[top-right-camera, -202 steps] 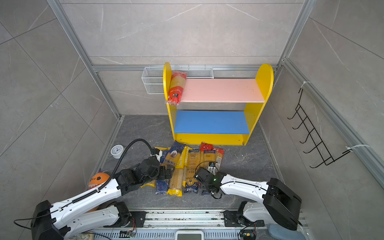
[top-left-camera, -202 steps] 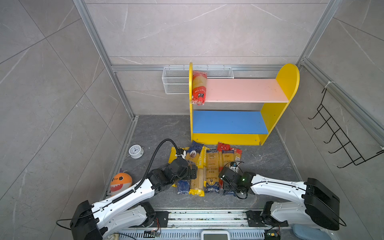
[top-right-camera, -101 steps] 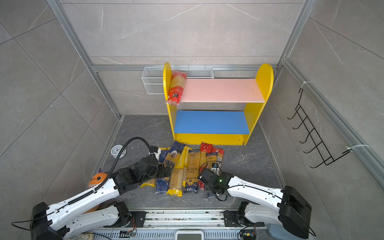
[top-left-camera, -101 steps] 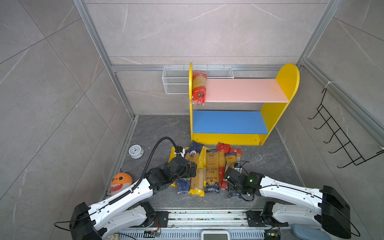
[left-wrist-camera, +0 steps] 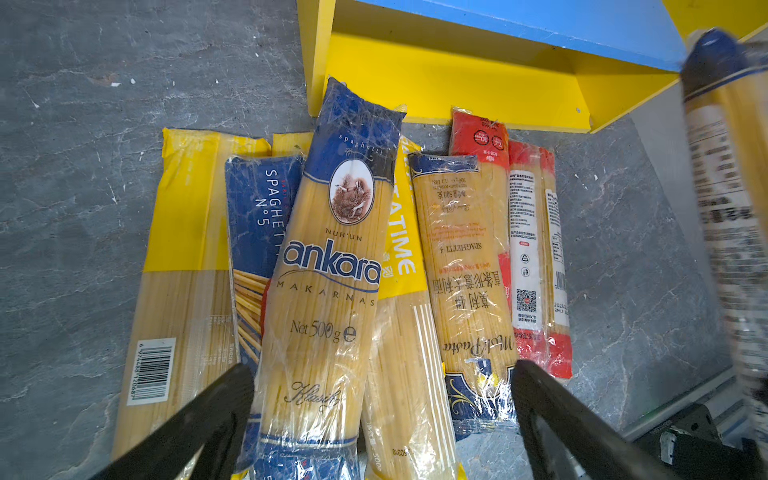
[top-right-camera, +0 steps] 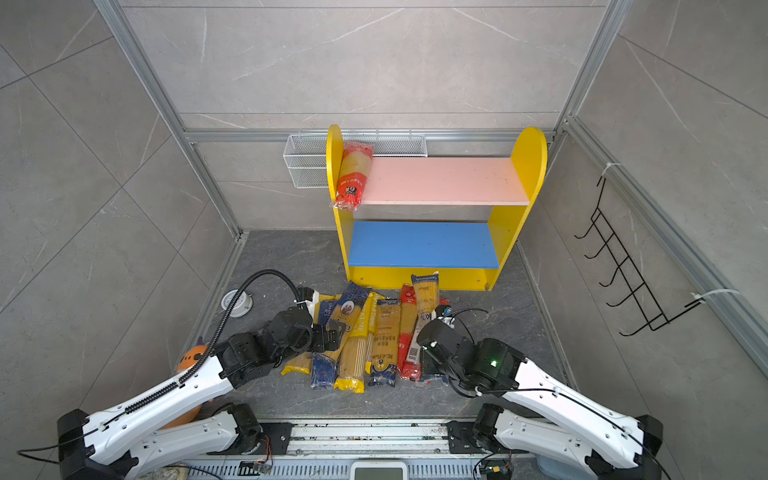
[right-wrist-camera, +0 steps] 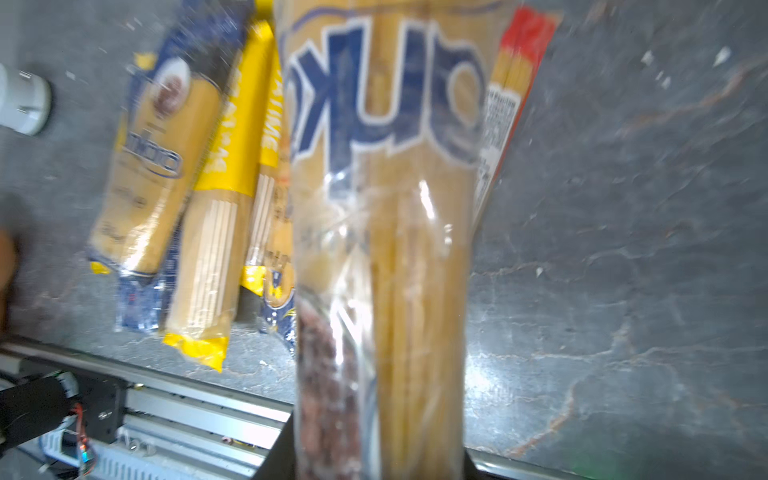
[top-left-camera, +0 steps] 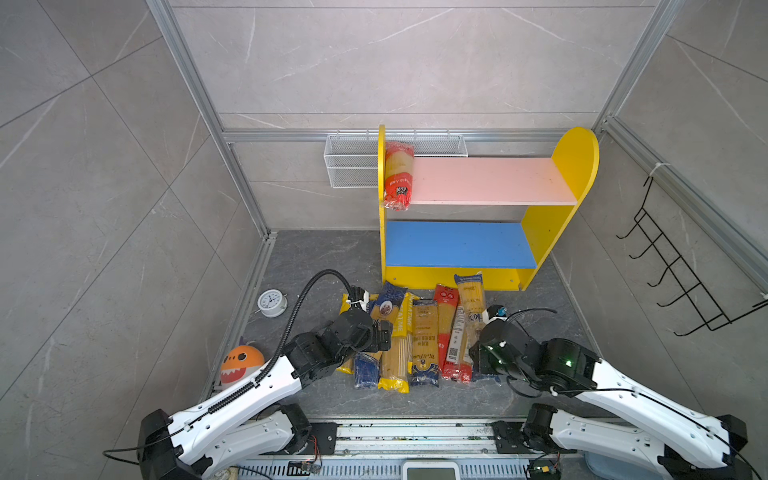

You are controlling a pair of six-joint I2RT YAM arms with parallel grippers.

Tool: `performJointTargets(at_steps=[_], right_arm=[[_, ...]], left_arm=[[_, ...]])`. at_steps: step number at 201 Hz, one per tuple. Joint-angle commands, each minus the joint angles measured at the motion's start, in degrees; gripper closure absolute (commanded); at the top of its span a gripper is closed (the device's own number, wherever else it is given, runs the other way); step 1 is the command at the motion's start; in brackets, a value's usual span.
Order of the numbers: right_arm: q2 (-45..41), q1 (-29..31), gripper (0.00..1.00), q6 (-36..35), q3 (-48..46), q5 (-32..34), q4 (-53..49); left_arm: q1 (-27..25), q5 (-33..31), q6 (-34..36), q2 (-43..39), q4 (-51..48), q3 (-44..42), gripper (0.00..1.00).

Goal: Place and organize the pasta boxes and bags onto the shelf
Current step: 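Lift the clear packet and carry it onto the pink shelf with the right gripper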

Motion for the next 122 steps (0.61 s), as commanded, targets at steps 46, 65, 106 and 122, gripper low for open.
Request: performJointTargets(at_steps=[46,65,106,122], right_arm=[[0.6,0.3,1.0,-10.0,20.2,6.5,-2.1],[3.4,0.3,1.0,-12.4,25.2,6.8,-0.6],[11.9,0.3,1.0,-18.3,37.7,10.4,2.6],[16.4,0.2,1.0,-21.7,43.7,12.5,4.5]], left_arm=[[-0.2,0.9,4.9,5.0,-0.9,10.6,0.0],[-0.2,1.5,6.1,6.8,-1.3,13.4,0.0],[-0.2,0.8,8.4,8.0,-2.2,16.3,0.0],[-0.2,-0.1,9.2,8.0,-2.9,16.8,0.0]])
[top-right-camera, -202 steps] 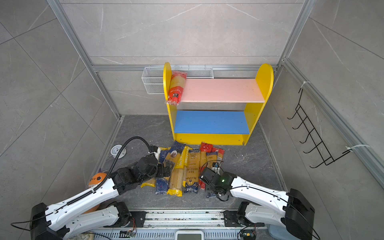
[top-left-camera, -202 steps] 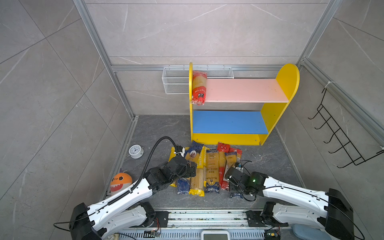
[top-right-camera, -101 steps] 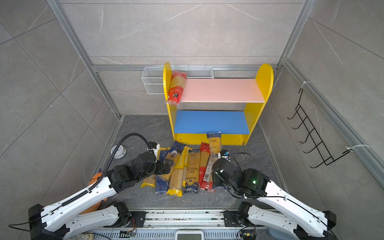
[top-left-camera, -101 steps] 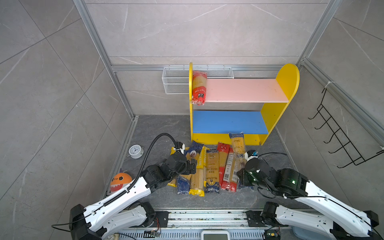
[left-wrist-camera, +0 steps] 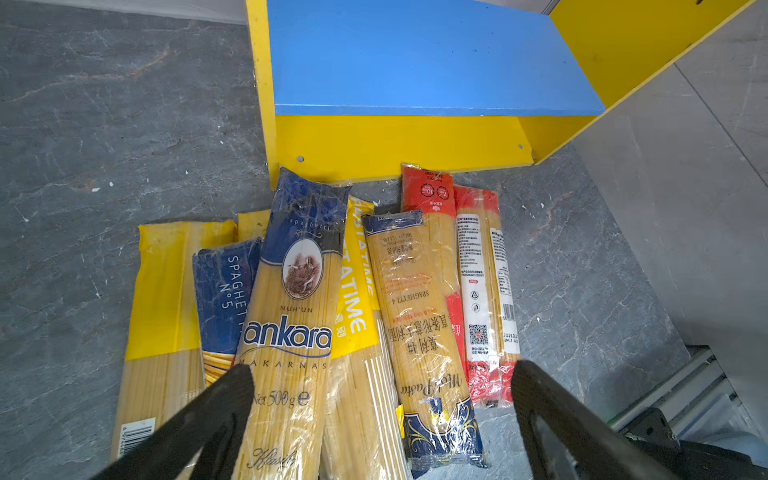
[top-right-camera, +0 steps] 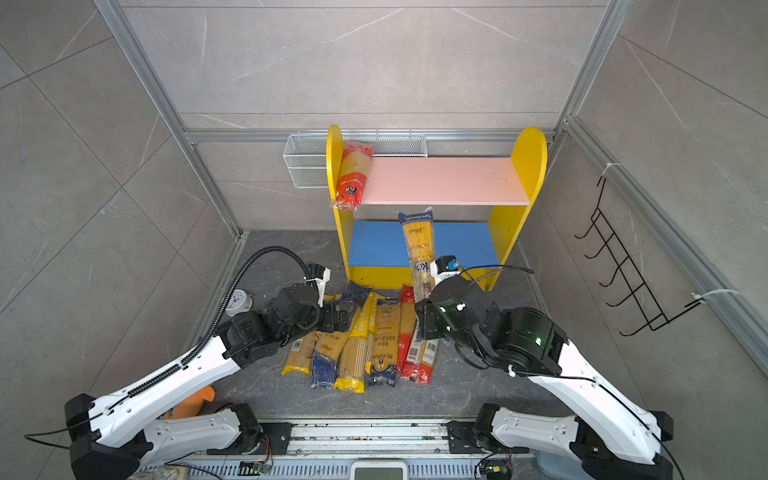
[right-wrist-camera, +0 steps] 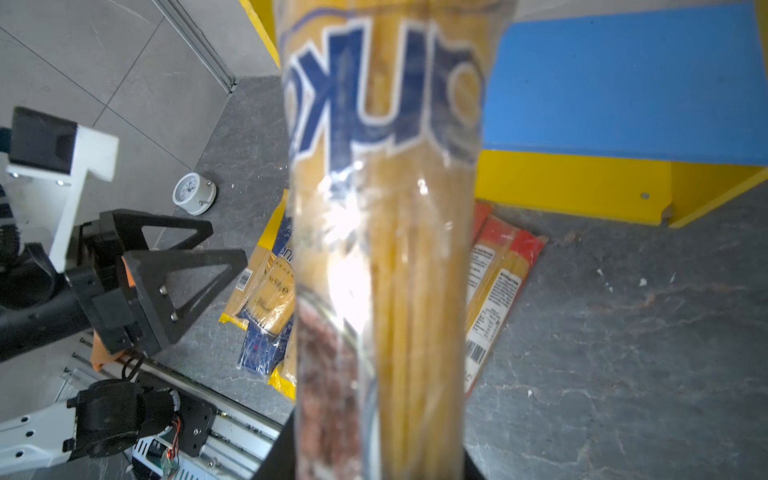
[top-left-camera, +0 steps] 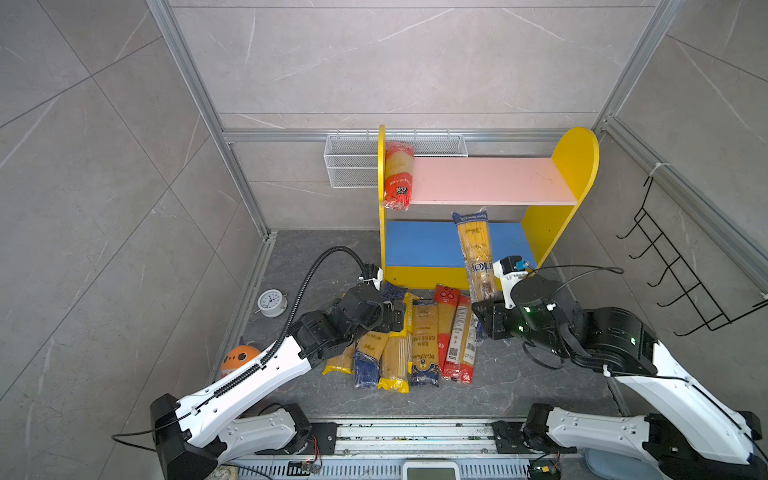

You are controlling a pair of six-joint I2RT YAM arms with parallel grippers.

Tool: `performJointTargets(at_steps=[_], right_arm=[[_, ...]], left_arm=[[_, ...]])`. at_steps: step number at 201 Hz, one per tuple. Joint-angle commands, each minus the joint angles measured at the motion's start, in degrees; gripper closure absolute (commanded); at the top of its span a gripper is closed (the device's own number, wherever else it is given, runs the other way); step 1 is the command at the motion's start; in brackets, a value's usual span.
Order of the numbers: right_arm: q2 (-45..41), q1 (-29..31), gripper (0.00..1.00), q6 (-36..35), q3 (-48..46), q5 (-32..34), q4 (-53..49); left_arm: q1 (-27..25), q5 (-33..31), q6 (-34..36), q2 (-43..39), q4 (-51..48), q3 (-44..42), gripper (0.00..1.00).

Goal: Place and organize the pasta boxes and bags onto the shelf
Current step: 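Lift the clear packet and carry it onto the pink shelf with the right gripper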

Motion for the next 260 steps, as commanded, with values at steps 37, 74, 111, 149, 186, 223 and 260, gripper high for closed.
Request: performJointTargets(at_steps=[37,74,111,149,186,223,260], right_arm=[[17.9,-0.1,1.0,-14.4,29.0,10.4,10.7],[33.1,-4.3,1.0,-17.4,51.2,8.0,6.7],[44.7,-14.8,1.0,-16.0,66.9,-2.5,6.1],[49.1,-20.5,1.0,-15.8,68.8,-8.8,12.2],[52.3,-24.3,1.0,-12.1,69.2,-15.1,16.2],[56.4,-27.3,1.0,-7.7,71.1,-21.4,17.8],[58.3,-28.4,1.0,-5.8,71.5,-25.4,19.7]], left_arm=[[-0.2,-3.0,4.1,0.1,-2.5,3.3,0.0],[-0.2,-3.4,4.5,-2.0,-1.3,2.5,0.0],[-0.2,-5.0,7.0,-3.2,-1.5,2.7,0.0],[-0.2,-6.1,8.5,-2.4,-2.4,3.7,0.0],[-0.2,-7.0,9.3,-1.2,-2.5,4.4,0.0],[-0.2,-7.6,10.0,0.1,-2.2,5.5,0.0],[-0.2,-8.1,10.6,1.3,-2.0,6.3,0.0]])
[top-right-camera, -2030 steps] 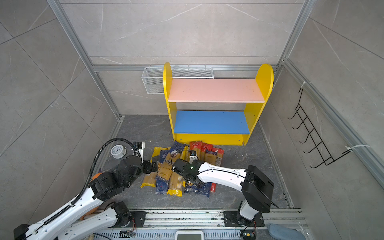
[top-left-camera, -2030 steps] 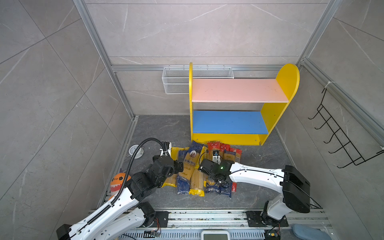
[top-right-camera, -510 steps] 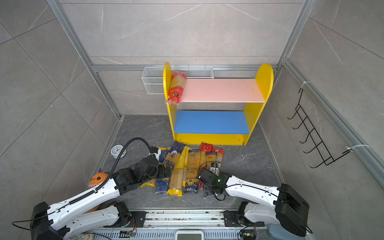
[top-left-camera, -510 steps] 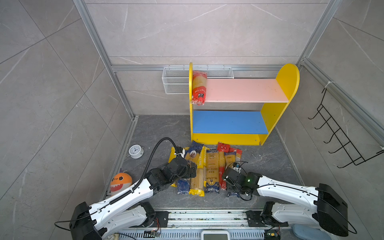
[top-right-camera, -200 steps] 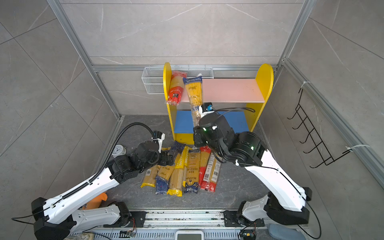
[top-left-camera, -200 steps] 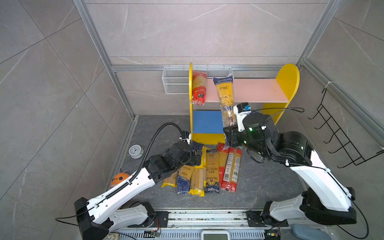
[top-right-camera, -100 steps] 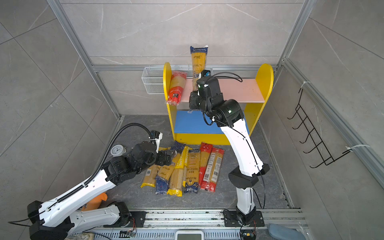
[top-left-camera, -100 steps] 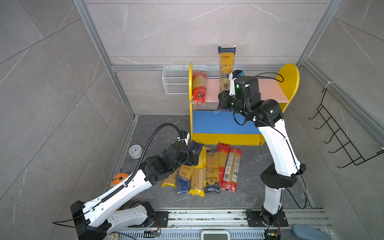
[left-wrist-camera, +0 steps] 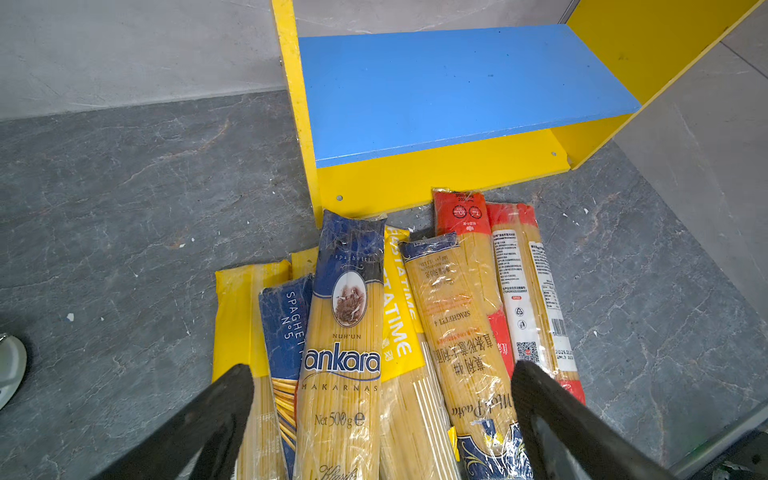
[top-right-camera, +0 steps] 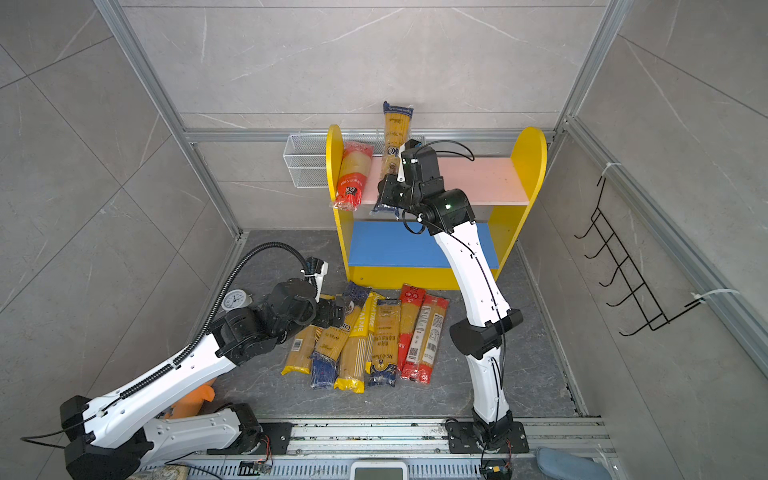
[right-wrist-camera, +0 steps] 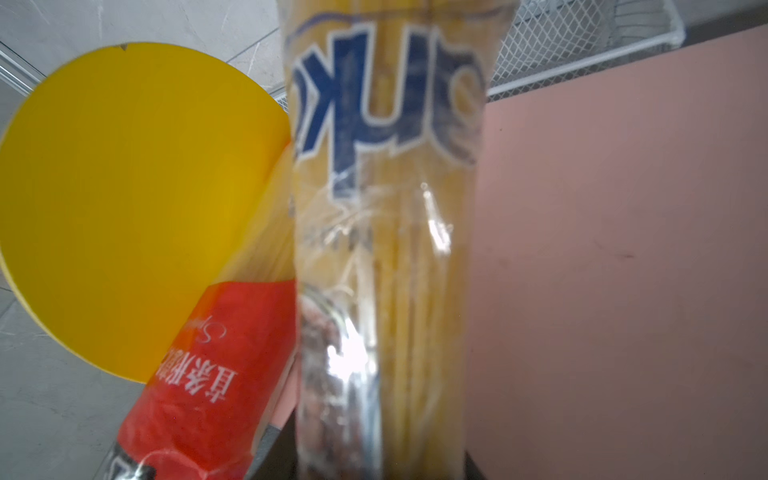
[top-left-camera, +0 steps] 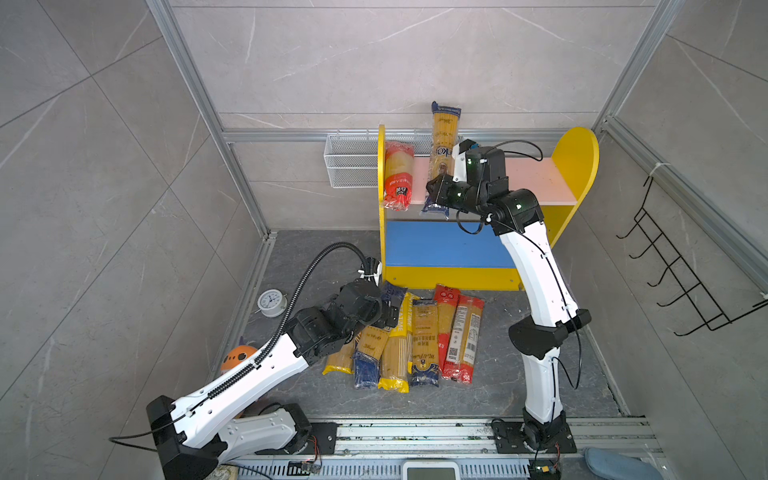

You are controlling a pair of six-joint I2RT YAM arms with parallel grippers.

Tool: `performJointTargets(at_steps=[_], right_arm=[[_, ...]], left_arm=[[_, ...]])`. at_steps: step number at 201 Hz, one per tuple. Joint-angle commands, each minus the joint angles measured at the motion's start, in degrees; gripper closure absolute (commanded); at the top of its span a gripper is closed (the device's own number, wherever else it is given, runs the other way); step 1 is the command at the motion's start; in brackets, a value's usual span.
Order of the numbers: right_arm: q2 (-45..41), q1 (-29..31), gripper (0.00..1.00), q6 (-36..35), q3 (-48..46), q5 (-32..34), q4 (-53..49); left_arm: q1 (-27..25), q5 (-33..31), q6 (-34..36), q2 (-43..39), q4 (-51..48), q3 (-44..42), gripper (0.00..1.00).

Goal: Place and organize the pasta boxes and bags onto the shelf
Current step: 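Lift the clear packet and carry it onto the pink shelf with the right gripper, then release the clear packet beside the red packet and withdraw the right gripper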

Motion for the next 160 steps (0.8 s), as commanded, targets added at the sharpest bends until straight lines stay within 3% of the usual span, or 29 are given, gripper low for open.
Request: performJointTargets(at_steps=[1,39,91,106,112,160], right_arm=[[0.1,-0.5,1.0,1.3,2.9,-3.5,10.6],[1.2,-0.7,0.79,1.7,3.0,-5.4,10.3],[2.6,-0.7,0.25,1.8,2.6,-7.0,9.9],[3.0,-0.8,0.21,2.1,2.8,-7.4,10.2],[3.0,-0.7,0.09,2.2,3.0,-7.3,10.1],[1.7,-0.8,0.07,1.1,3.2,-5.6,9.5]], left_arm=[[-0.2,-1.6,2.0,0.7,0.6,2.3,0.0],[-0.2,-1.7,2.8,2.2,1.0,3.3,0.0],[-0.2,-1.7,3.5,4.3,0.8,4.8,0.0],[-0.2,-1.7,3.5,4.2,0.8,4.9,0.0],[-0.2,-1.6,3.5,4.0,0.7,4.9,0.0],[-0.2,-2.4,3.6,2.2,0.0,4.3,0.0]])
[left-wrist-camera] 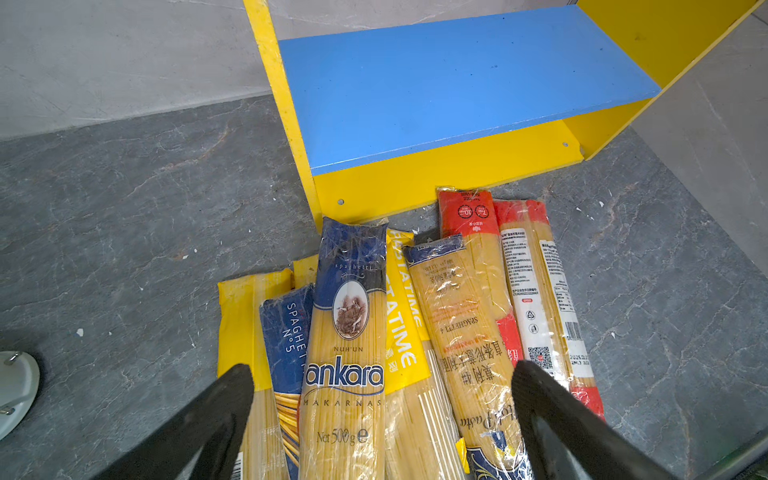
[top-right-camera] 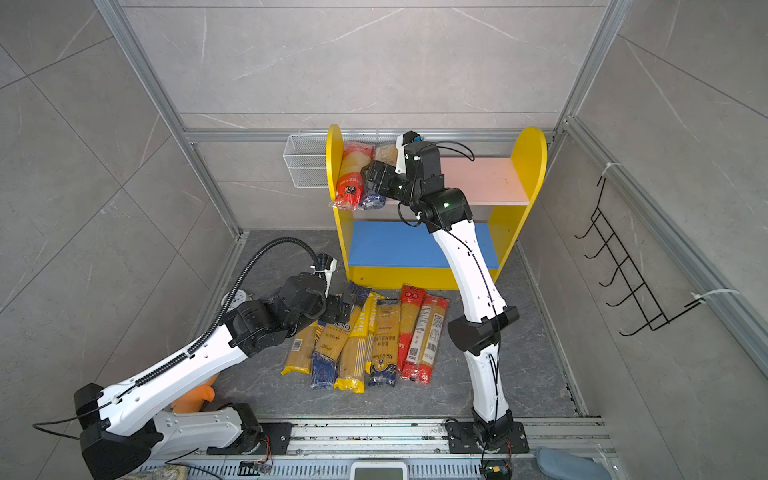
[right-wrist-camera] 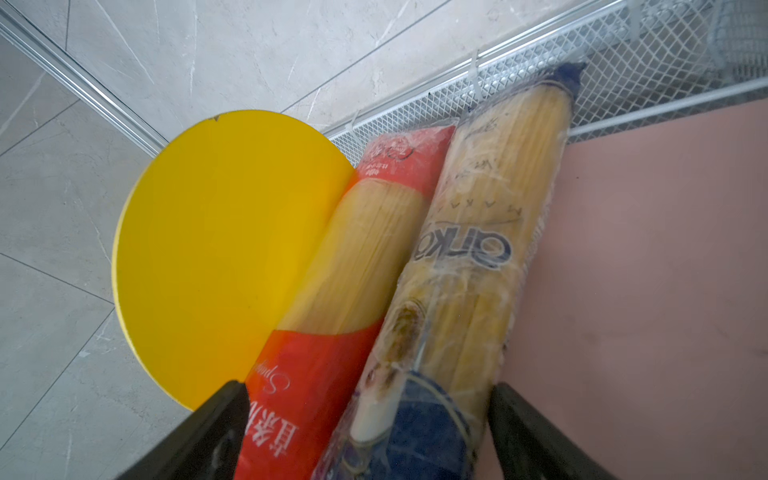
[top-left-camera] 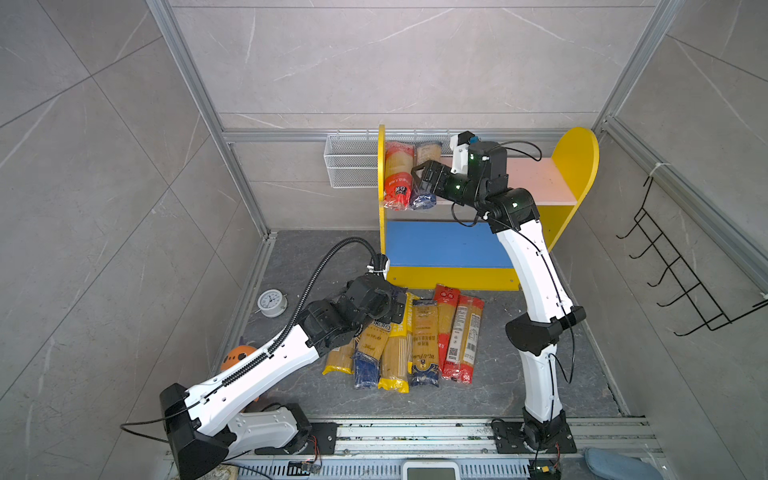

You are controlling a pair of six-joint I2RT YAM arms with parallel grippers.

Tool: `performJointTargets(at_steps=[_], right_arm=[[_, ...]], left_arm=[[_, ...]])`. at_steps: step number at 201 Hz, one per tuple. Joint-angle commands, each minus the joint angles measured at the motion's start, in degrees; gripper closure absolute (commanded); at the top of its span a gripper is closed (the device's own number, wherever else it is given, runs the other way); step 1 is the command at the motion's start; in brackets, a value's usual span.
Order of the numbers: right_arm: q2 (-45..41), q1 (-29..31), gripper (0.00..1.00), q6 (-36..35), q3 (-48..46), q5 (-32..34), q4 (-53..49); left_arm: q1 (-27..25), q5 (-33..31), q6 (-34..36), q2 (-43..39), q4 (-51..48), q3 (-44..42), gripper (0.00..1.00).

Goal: Place and organize the pasta boxes and bags onto the shelf
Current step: 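Release the clear packet beside the red packet and withdraw the right gripper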

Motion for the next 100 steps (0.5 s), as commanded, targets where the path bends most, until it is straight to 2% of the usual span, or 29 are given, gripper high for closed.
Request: performJointTargets(at_steps=[1,51,100], right_arm=[[-0.7,0.0,0.06,-1.1,1.6,0.5,1.9],[-6.7,-0.1,0.06,-3.7,-2.3,3.3,0.0],[-18.6,0.0,0.06,-5.2,-19.0,4.6,-0.1]], left_arm=[[-0.2,-1.7,1.6,-2.1,0.2,1.4,0.0],[-0.2,-1.5,0.9,-4.2,-0.1,0.2,0.0],[-0.2,-0.9,-2.3,-8.7,-0.5,-3.2,0.0]])
